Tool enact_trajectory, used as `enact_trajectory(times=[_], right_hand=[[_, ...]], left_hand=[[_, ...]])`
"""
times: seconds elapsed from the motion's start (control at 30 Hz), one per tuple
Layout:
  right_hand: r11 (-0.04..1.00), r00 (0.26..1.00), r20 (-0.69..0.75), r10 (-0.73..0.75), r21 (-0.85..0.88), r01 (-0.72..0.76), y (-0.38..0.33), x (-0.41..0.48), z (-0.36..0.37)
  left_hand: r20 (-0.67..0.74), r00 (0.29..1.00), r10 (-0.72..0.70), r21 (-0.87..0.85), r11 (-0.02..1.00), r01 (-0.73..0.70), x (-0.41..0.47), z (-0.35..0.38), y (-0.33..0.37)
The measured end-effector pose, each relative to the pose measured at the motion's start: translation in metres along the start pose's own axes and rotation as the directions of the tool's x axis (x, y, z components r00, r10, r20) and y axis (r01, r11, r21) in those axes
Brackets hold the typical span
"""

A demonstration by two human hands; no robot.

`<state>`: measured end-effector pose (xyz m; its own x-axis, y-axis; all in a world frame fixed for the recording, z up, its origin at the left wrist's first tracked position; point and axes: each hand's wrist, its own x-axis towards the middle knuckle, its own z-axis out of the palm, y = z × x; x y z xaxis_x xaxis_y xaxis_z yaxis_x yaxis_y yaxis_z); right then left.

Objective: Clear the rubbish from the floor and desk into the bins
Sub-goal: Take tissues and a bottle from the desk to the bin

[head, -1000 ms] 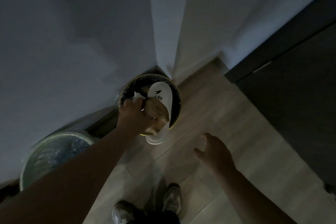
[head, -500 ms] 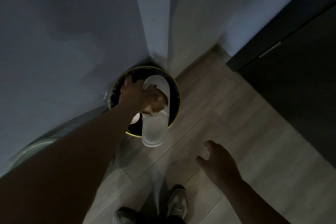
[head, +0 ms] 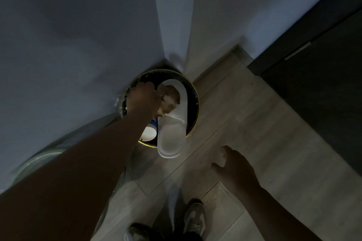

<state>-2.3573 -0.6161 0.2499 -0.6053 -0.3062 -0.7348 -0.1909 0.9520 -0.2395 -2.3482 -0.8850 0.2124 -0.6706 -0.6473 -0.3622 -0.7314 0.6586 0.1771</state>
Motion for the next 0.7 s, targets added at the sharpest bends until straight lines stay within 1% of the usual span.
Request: enact_trajectory(times=[0.07,0.13,0.23,0.27,0.37,0.43,0.5,0.6,0.7], right_hand=[[1.000,1.000,-0.004,0.000,-0.006,0.000,-0.005,-0.005,-0.004],[1.000,1.000,-0.001,0.004,-0.013,-0.004,-0.010,-0.011,-0.011],[0.999,1.000,-0.004,-0.001,-0.035,0.001,-0.017,-0.023,-0.024],[0.999,1.000,-0.010,-0.005,-0.041,0.005,-0.021,-0.028,-0.030],[0.998,0.999,-0.029,-0.024,-0.059,0.022,-0.033,-0.045,-0.050],[0.997,0.998,-0.044,-0.046,-0.063,0.043,-0.043,-0.060,-0.065],[0.996,0.996,-0.065,-0.069,-0.067,0.064,-0.056,-0.079,-0.084],[0.993,0.990,-0.101,-0.101,-0.064,0.095,-0.080,-0.113,-0.117],[0.988,0.974,-0.167,-0.152,-0.049,0.146,-0.107,-0.153,-0.160]], left_hand=[[0.006,1.000,0.016,-0.015,1.000,-0.015,-0.006,-0.009,0.003],[0.045,0.998,0.040,-0.058,0.998,-0.037,-0.012,-0.018,0.003],[0.095,0.989,0.112,-0.037,0.993,-0.109,-0.027,-0.035,0.001],[0.108,0.986,0.126,-0.057,0.991,-0.121,-0.034,-0.042,0.000],[0.105,0.974,0.199,-0.114,0.976,-0.187,-0.060,-0.067,-0.007],[0.049,0.967,0.248,-0.137,0.961,-0.240,-0.080,-0.089,-0.012],[0.047,0.963,0.264,-0.153,0.955,-0.255,-0.097,-0.119,-0.015],[0.148,0.967,0.208,-0.102,0.976,-0.194,-0.123,-0.175,-0.015],[0.144,0.957,0.251,-0.056,0.968,-0.246,-0.145,-0.237,-0.017]])
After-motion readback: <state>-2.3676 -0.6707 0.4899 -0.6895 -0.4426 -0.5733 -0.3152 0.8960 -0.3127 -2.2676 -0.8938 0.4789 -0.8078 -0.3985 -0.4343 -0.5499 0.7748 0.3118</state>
